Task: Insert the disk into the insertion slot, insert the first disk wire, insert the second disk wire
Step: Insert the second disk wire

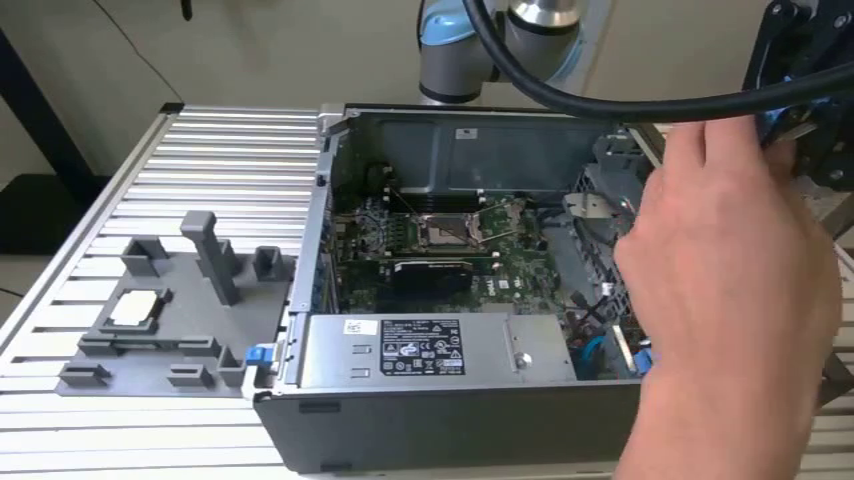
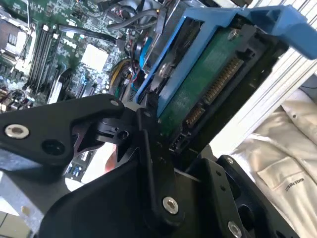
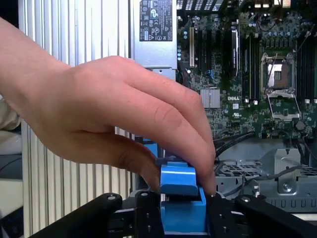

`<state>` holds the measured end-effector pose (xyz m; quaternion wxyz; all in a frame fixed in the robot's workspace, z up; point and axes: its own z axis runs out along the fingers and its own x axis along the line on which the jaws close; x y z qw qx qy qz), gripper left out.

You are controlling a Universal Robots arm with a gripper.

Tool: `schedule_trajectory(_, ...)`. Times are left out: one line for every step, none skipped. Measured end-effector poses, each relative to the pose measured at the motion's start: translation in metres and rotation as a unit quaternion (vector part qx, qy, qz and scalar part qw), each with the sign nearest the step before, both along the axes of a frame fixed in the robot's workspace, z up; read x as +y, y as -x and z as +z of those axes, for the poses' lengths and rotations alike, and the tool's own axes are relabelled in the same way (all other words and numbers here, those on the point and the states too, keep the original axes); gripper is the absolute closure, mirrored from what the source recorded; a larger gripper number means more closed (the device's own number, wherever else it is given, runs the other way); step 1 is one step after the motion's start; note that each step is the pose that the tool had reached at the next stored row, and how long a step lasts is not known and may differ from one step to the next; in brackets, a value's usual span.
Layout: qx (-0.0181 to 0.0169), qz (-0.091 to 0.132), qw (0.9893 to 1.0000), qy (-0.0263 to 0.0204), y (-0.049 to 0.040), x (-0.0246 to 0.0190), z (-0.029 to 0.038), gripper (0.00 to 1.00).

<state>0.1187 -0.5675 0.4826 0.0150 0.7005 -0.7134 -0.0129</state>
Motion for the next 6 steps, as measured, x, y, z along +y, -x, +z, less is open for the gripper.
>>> schedule_trajectory(0.0000, 0.000, 1.0000, 0.0000, 0.0000, 0.0000, 0.0000, 0.67)
schedule_trajectory(0.0000, 0.000, 1.0000, 0.0000, 0.0000, 0.0000, 0.0000, 0.67)
schedule_trajectory(0.0000, 0.000, 1.0000, 0.0000, 0.0000, 0.0000, 0.0000, 0.67)
schedule_trajectory(0.0000, 0.000, 1.0000, 0.0000, 0.0000, 0.0000, 0.0000, 0.67)
schedule_trajectory(0.0000, 0.000, 1.0000, 0.0000, 0.0000, 0.0000, 0.0000, 0.67)
schedule_trajectory(0.0000, 0.000, 1.0000, 0.0000, 0.0000, 0.0000, 0.0000, 0.67)
